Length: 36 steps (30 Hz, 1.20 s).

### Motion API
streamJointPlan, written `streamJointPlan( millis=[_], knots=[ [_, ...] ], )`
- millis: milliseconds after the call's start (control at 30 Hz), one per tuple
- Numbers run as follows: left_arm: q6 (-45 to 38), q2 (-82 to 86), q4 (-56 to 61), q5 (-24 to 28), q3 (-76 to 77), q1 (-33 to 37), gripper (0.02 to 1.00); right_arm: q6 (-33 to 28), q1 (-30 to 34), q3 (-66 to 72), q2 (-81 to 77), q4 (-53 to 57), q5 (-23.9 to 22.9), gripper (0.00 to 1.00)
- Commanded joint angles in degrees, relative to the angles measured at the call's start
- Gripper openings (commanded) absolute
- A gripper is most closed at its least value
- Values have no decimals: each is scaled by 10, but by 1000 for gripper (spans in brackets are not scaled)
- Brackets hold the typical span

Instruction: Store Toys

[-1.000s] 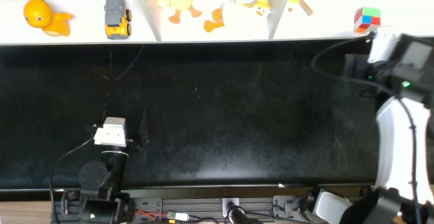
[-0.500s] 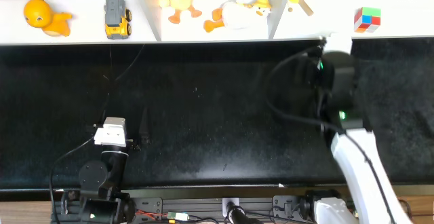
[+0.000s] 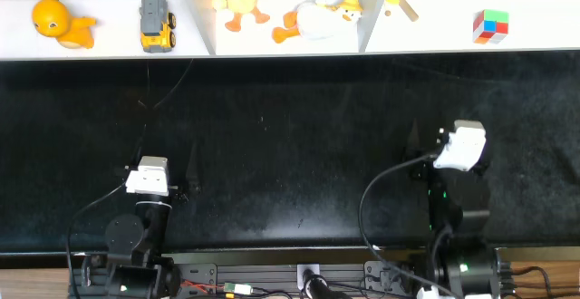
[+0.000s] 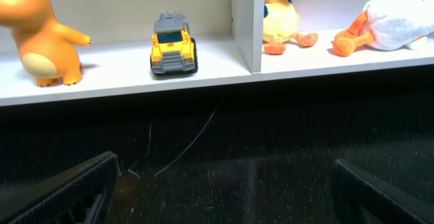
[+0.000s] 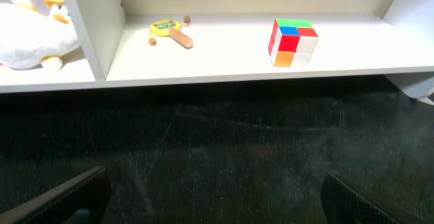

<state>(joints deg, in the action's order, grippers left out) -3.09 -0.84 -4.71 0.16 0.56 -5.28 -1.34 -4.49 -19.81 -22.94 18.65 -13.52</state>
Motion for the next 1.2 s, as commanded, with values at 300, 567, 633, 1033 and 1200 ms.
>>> streamJointPlan(
  millis=[300, 567, 633, 1033, 1200],
  knots=[
    [0, 7, -2, -3, -1, -3, 998, -16, 4, 116, 173, -25, 65, 993],
    [0, 7, -2, -3, -1, -3, 996, -16, 24, 154, 225, -41, 108, 996],
    [0, 7, -2, -3, -1, -3, 996, -16, 23, 158, 228, -54, 134, 996],
    [0, 7, -2, -3, -1, -3, 998, -14, 23, 196, 228, -144, 139, 996],
    [0, 7, -2, -3, -1, -3, 998, -14, 23, 196, 228, -144, 139, 993]
  ],
)
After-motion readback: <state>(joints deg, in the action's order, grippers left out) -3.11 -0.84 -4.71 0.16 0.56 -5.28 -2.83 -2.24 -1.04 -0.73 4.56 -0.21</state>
